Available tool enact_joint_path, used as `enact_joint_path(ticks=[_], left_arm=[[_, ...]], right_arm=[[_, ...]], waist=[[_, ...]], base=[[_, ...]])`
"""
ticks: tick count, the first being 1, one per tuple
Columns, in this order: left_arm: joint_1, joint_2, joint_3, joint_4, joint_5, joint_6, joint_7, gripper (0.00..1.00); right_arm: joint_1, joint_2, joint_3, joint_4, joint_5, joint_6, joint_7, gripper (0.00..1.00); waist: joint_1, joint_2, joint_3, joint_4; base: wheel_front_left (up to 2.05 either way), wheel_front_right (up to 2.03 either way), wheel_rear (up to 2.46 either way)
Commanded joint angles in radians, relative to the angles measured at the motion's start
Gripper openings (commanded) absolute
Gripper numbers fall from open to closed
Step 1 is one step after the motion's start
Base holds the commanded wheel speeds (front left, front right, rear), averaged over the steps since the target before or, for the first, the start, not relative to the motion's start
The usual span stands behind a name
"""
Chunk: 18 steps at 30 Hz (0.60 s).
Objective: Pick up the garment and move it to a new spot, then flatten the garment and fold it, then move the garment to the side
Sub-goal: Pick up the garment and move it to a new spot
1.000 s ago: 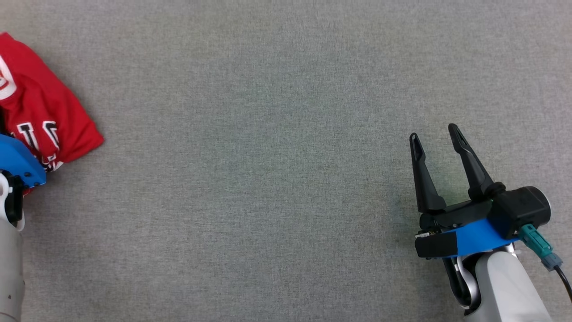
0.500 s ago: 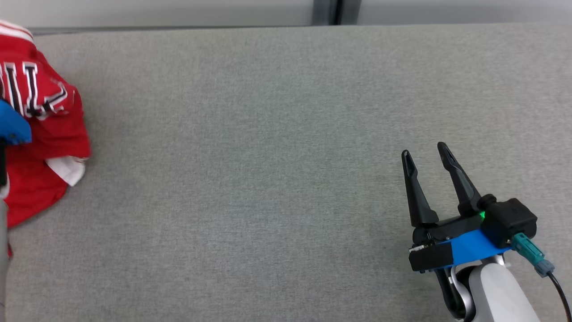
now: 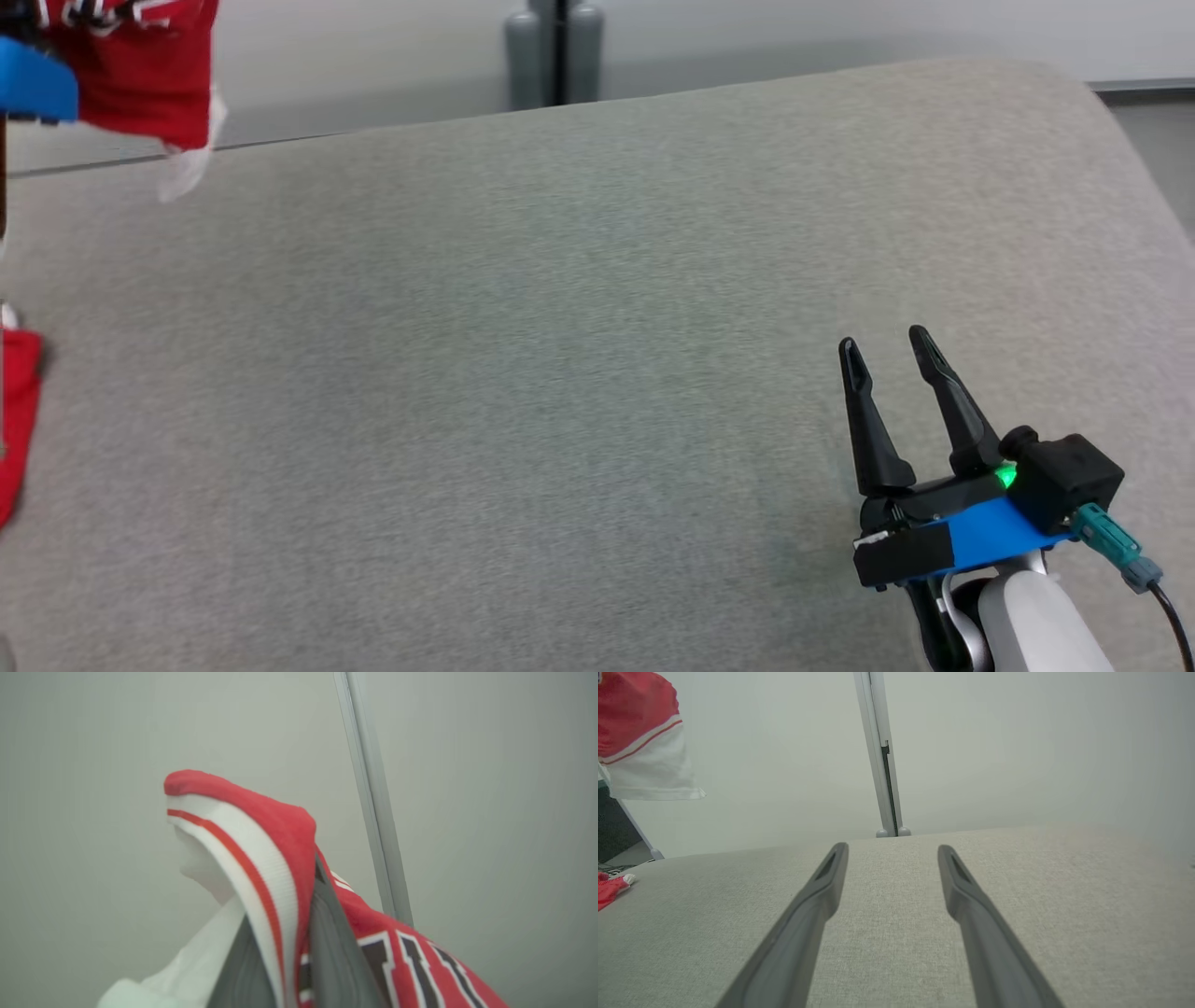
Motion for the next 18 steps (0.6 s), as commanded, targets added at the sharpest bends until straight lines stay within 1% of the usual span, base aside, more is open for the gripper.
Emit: enact_joint_path(ticks=[1,5,10,13,18], left_arm=[[-0.030,-0.014,-0.023,-0.048,-0.015,-0.001,0.020,0.00],[-0.059,-0.043,-0.072,-0.129,-0.027,0.000,0.061,0.00],[-0.050,-0.109,-0.143,-0.167,-0.024,0.001,0.100,0.00],[-0.011,-0.140,-0.180,-0.167,-0.022,0.004,0.106,0.00],[0.096,-0.195,-0.221,-0.142,-0.041,0.017,0.079,0.00]], right_arm=[[0.013,-0.003,0.001,-0.002,0.011,0.000,-0.004,1.00],[0.017,-0.003,0.015,-0.006,0.037,0.000,-0.004,1.00],[0.011,-0.003,0.024,-0.011,0.051,0.000,-0.004,1.00],[0.008,-0.003,0.026,-0.015,0.058,0.000,-0.004,1.00],[0.009,-0.003,0.019,-0.016,0.060,0.000,-0.004,1.00]], waist=[[0.0001,0.0002,-0.020,-0.048],[0.0001,0.0002,-0.017,-0.106],[0.0001,0.0002,-0.002,-0.155],[0.0001,0.0002,0.007,-0.170],[0.0001,0.0002,0.019,-0.168]], base=[[0.00,0.00,0.00],[0.00,0.00,0.00],[0.00,0.00,0.00],[0.00,0.00,0.00],[0.00,0.00,0.00]])
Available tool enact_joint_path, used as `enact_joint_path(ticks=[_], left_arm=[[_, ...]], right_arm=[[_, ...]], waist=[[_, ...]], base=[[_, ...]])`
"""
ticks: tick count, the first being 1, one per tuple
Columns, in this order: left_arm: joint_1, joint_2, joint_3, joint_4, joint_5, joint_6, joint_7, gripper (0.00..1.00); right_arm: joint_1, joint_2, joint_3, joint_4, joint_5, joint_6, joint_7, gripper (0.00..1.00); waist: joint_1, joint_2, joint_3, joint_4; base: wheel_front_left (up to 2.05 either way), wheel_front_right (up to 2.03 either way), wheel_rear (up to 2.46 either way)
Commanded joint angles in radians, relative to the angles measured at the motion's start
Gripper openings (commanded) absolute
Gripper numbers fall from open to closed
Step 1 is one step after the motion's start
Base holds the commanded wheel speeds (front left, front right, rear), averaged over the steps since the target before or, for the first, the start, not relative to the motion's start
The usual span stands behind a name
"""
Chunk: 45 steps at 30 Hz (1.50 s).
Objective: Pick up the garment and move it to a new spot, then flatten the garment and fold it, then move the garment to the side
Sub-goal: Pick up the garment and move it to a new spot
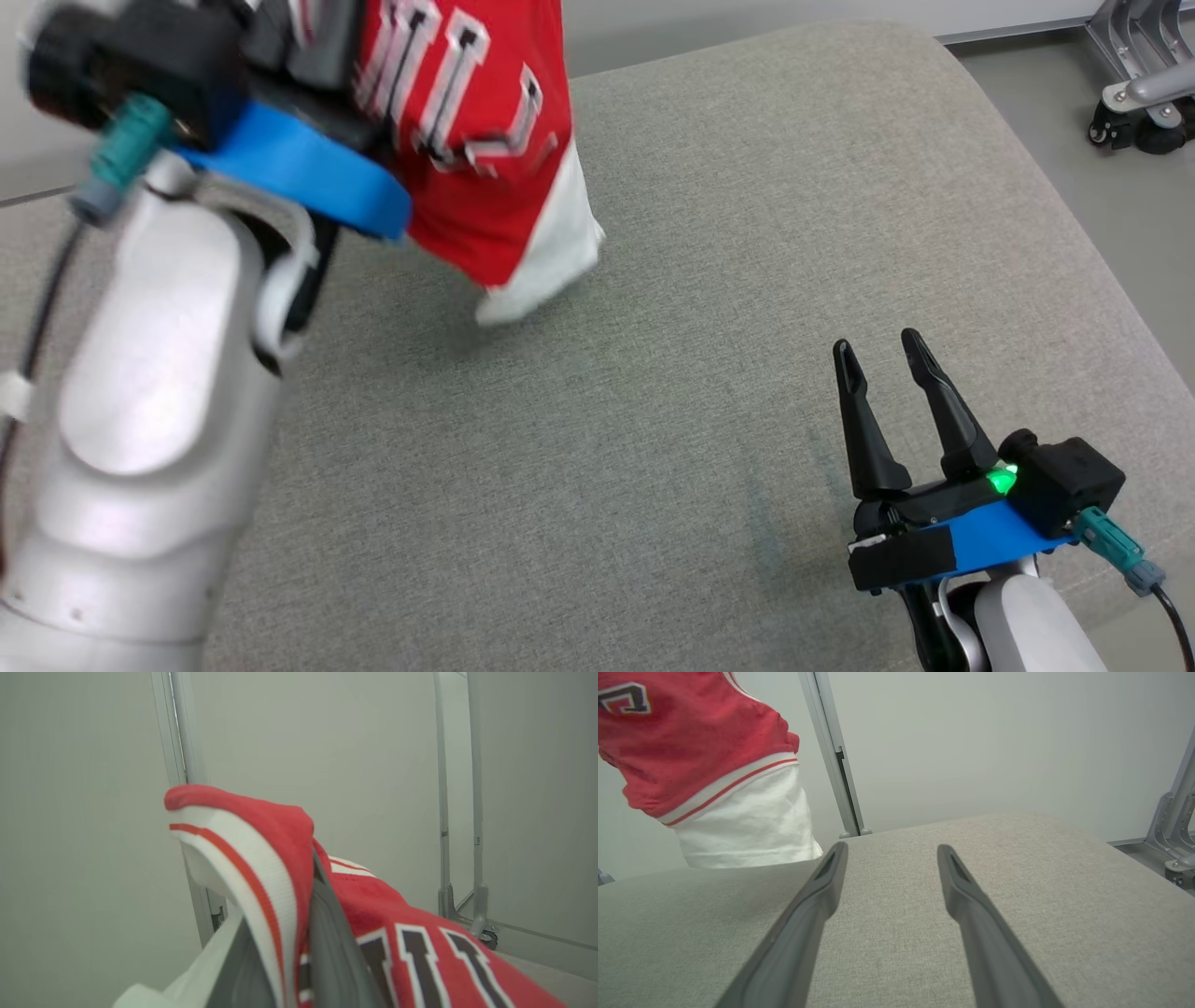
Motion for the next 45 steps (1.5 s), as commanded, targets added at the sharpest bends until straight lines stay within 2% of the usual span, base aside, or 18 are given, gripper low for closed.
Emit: enact_joint_path(ticks=[1,10,18,19,20,26,37,45], left_arm=[[0.056,-0.020,-0.010,0.016,-0.011,0.012,-0.021,0.00],[0.260,-0.095,-0.079,0.100,-0.037,0.022,-0.082,0.00],[0.403,-0.149,-0.161,0.213,-0.041,0.008,-0.111,0.00],[0.411,-0.154,-0.165,0.225,-0.043,0.007,-0.114,0.15],[0.415,-0.157,-0.169,0.234,-0.040,0.006,-0.118,1.00],[0.432,-0.166,-0.127,0.197,-0.019,0.027,-0.129,1.00],[0.593,-0.137,0.106,-0.066,0.079,0.079,-0.128,1.00],[0.723,-0.144,0.255,-0.150,0.145,0.082,-0.128,1.00]], right_arm=[[0.000,-0.003,-0.005,-0.001,0.000,0.000,-0.004,1.00],[-0.009,-0.003,-0.011,0.008,-0.013,0.000,-0.004,1.00],[0.002,-0.003,-0.008,0.021,-0.018,0.000,-0.004,1.00],[0.004,-0.003,-0.008,0.024,-0.020,0.000,-0.004,1.00],[0.005,-0.003,-0.008,0.027,-0.021,0.000,-0.004,1.00],[0.023,-0.003,-0.014,0.039,-0.028,0.000,-0.004,1.00],[0.060,-0.003,-0.023,0.057,-0.045,0.000,-0.004,1.00],[0.076,-0.003,-0.032,0.069,-0.056,0.000,-0.004,1.00]], waist=[[0.0000,0.0001,0.004,0.007],[0.0000,0.0001,0.001,0.048],[0.0000,0.0001,-0.022,0.090],[0.0000,0.0001,-0.025,0.095],[0.0000,0.0001,-0.028,0.098],[0.0000,0.0001,-0.062,0.120],[0.0000,0.0001,-0.132,0.177],[0.0000,0.0001,-0.161,0.217]], base=[[0.00,0.00,0.00],[0.00,0.00,0.00],[0.00,0.00,0.00],[0.00,0.00,0.00],[0.00,0.00,0.00],[0.00,0.00,0.00],[0.00,0.00,0.00],[0.00,0.00,0.00]])
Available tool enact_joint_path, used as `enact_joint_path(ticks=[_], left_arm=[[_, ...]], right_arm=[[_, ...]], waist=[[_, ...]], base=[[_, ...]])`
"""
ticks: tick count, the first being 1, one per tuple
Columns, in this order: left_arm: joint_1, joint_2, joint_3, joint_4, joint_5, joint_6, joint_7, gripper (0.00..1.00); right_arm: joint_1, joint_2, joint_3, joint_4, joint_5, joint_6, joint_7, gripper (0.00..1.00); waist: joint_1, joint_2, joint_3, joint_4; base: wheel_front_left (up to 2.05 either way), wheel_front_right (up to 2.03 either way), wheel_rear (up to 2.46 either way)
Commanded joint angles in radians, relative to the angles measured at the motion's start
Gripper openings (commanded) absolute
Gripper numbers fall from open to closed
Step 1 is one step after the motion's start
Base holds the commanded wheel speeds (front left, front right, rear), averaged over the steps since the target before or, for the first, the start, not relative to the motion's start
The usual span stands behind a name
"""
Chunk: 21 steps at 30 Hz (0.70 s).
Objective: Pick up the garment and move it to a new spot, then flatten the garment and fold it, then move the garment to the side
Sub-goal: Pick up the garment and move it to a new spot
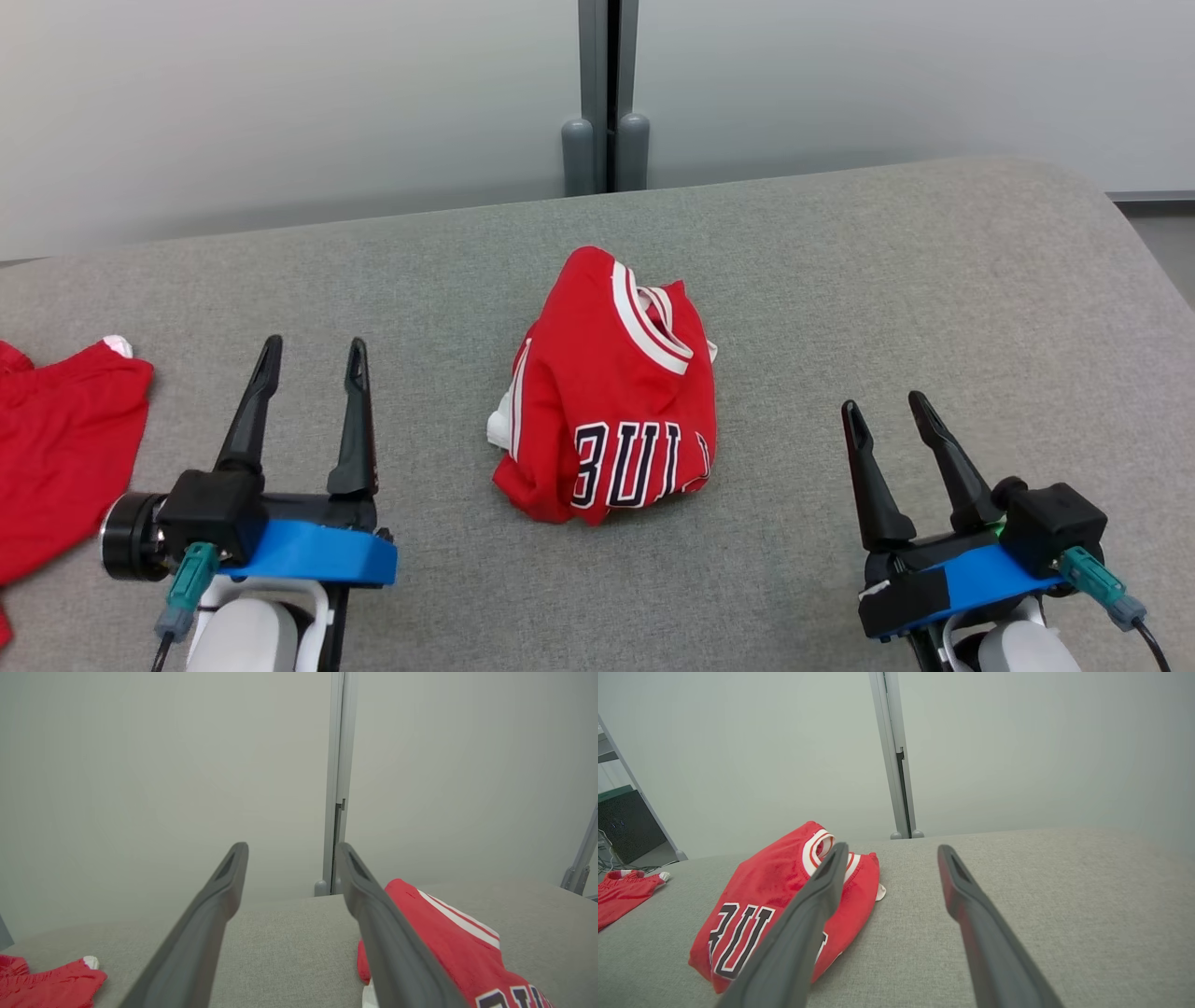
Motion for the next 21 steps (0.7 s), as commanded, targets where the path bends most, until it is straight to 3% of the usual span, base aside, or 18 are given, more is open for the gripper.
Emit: enact_joint_path(ticks=[1,9,21], left_arm=[[0.024,-0.004,0.027,-0.008,0.009,-0.004,-0.003,1.00],[0.114,-0.013,0.133,-0.023,0.059,-0.009,-0.003,1.00],[0.184,-0.049,0.191,-0.014,0.103,-0.024,-0.003,1.00]], right_arm=[[0.015,-0.004,-0.003,0.003,-0.004,0.000,-0.004,1.00],[0.033,-0.003,-0.018,0.013,-0.014,0.000,-0.004,1.00],[0.062,-0.004,-0.036,0.045,-0.025,0.000,-0.004,1.00]], waist=[[0.0001,0.0001,-0.005,0.007],[0.0001,0.0001,-0.026,0.036],[0.0001,0.0001,-0.050,0.067]], base=[[0.00,0.00,0.00],[0.00,0.00,0.00],[0.00,0.00,0.00]])
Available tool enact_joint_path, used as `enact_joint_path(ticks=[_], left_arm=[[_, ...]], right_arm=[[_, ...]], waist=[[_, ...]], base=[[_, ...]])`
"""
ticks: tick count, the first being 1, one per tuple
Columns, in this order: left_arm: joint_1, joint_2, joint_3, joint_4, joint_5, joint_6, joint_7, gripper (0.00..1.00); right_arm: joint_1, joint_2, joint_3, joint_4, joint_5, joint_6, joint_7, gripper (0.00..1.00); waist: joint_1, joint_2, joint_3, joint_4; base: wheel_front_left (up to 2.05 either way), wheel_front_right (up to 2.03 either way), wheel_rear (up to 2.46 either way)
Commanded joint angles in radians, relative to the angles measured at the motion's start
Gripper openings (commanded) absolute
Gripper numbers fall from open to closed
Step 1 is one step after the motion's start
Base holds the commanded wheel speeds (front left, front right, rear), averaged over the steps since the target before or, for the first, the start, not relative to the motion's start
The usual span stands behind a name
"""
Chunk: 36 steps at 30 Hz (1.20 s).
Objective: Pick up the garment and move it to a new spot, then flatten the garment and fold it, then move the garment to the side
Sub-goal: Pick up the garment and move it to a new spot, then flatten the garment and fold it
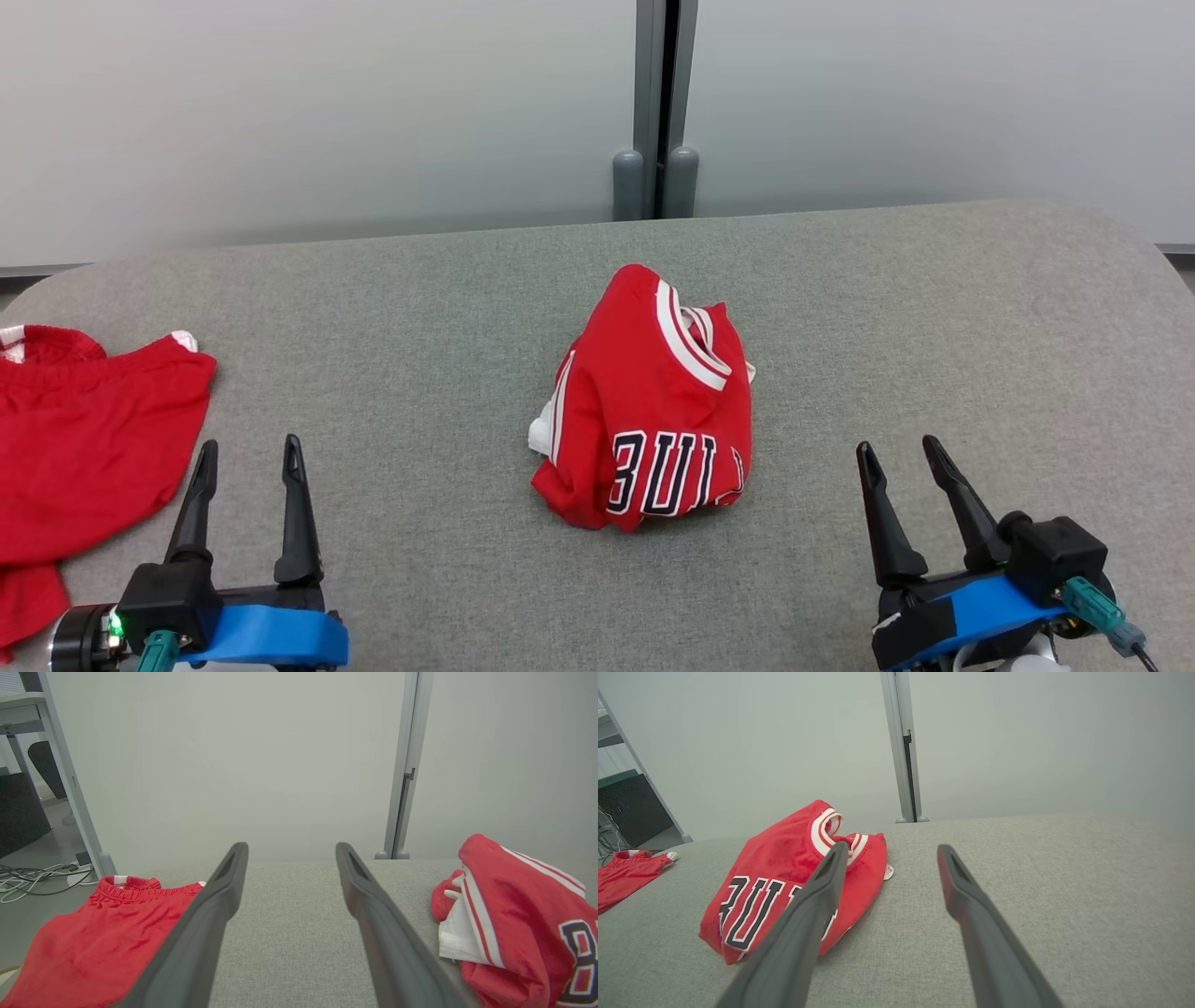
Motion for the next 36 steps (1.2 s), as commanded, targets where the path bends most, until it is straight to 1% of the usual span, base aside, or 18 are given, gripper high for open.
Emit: enact_joint_path(ticks=[1,16,36], left_arm=[[0.007,-0.005,0.006,0.001,0.009,-0.004,-0.003,1.00],[-0.002,-0.022,0.030,0.012,0.032,-0.028,-0.003,1.00],[-0.019,-0.033,0.043,0.011,0.043,-0.038,-0.003,1.00]], right_arm=[[0.014,-0.004,-0.005,0.007,-0.008,0.000,-0.004,1.00],[0.000,-0.004,-0.012,0.044,-0.012,0.000,-0.004,1.00],[-0.010,-0.003,-0.009,0.051,-0.013,0.000,-0.004,1.00]], waist=[[0.0000,-0.0002,-0.001,0.004],[0.0000,-0.0002,0.002,0.012],[0.0000,-0.0002,0.013,0.015]], base=[[0.00,0.00,0.00],[0.00,0.00,0.00],[0.00,0.00,0.00]])
